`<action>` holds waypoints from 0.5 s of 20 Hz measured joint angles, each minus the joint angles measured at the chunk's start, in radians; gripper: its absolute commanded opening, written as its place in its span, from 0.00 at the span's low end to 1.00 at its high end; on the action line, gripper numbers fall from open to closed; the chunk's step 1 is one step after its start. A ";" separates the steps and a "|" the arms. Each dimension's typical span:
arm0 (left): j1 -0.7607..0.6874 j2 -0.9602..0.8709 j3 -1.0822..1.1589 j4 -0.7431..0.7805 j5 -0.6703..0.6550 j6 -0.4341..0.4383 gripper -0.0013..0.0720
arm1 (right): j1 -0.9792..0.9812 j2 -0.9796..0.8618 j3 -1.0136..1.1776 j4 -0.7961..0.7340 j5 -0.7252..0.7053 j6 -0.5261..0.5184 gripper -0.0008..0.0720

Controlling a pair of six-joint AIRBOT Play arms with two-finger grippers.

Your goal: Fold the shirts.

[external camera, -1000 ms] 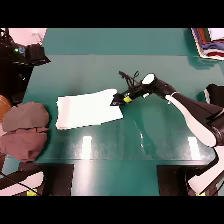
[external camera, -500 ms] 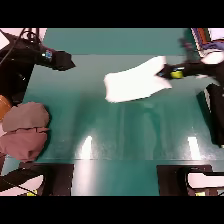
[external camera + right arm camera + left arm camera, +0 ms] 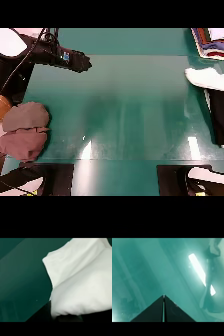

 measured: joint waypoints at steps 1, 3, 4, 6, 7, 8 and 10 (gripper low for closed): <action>-0.003 0.000 0.000 0.000 0.007 0.000 0.05 | -0.021 -0.003 0.025 0.001 0.000 -0.003 0.03; -0.007 0.000 0.000 0.002 0.020 0.000 0.05 | -0.049 -0.015 0.089 0.002 0.009 -0.007 0.03; -0.009 0.000 0.000 0.003 0.024 0.000 0.05 | -0.059 -0.019 0.126 0.002 0.014 -0.009 0.03; -0.011 0.000 0.000 0.002 0.028 0.000 0.05 | -0.069 -0.024 0.200 0.002 0.036 -0.011 0.03; -0.012 0.000 0.000 0.003 0.031 0.000 0.05 | -0.074 -0.025 0.237 0.003 0.049 -0.011 0.03; -0.012 0.000 0.000 0.003 0.033 0.000 0.05 | -0.081 -0.025 0.277 0.002 0.066 -0.012 0.03; -0.013 0.000 0.000 0.003 0.034 0.001 0.05 | -0.093 -0.025 0.345 0.002 0.108 -0.012 0.03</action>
